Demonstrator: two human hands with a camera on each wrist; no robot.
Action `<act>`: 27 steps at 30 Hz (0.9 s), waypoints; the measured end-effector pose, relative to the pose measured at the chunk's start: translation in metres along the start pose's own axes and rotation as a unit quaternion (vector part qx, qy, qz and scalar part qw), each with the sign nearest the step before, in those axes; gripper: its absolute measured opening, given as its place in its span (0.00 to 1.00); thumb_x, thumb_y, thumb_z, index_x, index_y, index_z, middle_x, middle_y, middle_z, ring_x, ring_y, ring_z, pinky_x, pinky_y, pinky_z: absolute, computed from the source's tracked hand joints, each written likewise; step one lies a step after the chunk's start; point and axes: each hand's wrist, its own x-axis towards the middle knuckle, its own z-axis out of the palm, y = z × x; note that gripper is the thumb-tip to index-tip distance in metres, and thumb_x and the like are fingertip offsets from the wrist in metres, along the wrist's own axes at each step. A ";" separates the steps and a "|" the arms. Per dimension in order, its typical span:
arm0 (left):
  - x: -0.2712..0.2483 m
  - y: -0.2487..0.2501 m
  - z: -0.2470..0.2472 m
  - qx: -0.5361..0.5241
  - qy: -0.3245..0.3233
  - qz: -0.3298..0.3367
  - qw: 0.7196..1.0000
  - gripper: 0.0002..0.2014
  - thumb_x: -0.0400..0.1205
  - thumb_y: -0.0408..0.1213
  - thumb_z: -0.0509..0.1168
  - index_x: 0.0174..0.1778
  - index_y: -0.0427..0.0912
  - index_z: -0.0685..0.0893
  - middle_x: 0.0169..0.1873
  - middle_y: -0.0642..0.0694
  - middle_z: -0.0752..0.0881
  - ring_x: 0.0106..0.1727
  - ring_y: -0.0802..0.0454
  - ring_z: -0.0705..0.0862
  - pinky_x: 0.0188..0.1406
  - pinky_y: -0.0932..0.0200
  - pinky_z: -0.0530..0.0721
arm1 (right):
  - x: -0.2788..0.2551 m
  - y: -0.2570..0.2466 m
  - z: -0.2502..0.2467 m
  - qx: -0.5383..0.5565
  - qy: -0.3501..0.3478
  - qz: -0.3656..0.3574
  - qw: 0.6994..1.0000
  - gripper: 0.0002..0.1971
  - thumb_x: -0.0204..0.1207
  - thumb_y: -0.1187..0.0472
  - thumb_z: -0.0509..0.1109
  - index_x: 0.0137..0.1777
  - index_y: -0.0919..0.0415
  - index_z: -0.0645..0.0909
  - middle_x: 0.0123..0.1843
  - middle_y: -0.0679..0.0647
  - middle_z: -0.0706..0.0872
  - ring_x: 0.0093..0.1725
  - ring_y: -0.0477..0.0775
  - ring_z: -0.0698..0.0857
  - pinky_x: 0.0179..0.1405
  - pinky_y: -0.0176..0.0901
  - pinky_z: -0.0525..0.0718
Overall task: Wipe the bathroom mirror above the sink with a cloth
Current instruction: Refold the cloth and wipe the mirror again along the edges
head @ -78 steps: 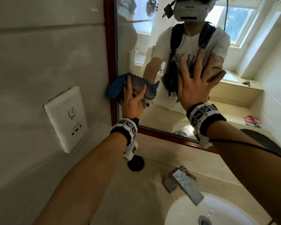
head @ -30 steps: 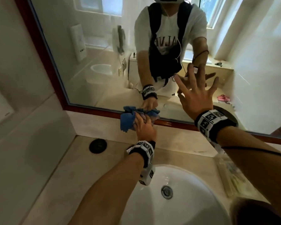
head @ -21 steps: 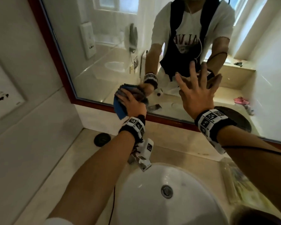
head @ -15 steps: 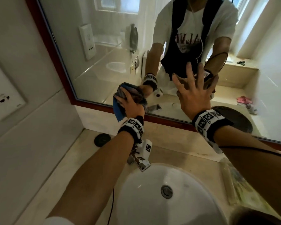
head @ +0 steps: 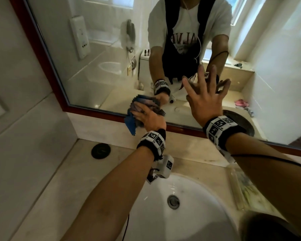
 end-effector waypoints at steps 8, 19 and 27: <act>-0.003 -0.004 0.006 0.010 -0.024 0.001 1.000 0.43 0.84 0.33 0.62 0.85 0.36 0.37 0.83 0.26 0.37 0.85 0.30 0.41 0.84 0.40 0.46 | -0.001 -0.002 -0.010 -0.009 -0.037 0.005 0.999 0.38 0.80 0.54 0.65 0.85 0.39 0.48 0.88 0.60 0.42 0.84 0.73 0.42 0.71 0.88 0.46; -0.018 -0.001 0.035 0.046 -0.049 -0.014 0.998 0.38 0.86 0.36 0.59 0.84 0.28 0.43 0.84 0.29 0.42 0.85 0.32 0.38 0.82 0.41 0.41 | -0.014 0.025 -0.019 -0.041 -0.053 -0.057 0.996 0.40 0.75 0.56 0.71 0.85 0.43 0.55 0.88 0.57 0.44 0.86 0.66 0.45 0.74 0.82 0.51; -0.047 0.015 0.055 0.007 -0.005 0.074 0.997 0.42 0.79 0.23 0.64 0.86 0.37 0.49 0.83 0.28 0.35 0.84 0.28 0.41 0.83 0.32 0.51 | -0.031 0.052 -0.021 -0.044 -0.073 -0.053 0.995 0.39 0.75 0.55 0.68 0.84 0.45 0.56 0.88 0.58 0.42 0.86 0.64 0.44 0.73 0.82 0.51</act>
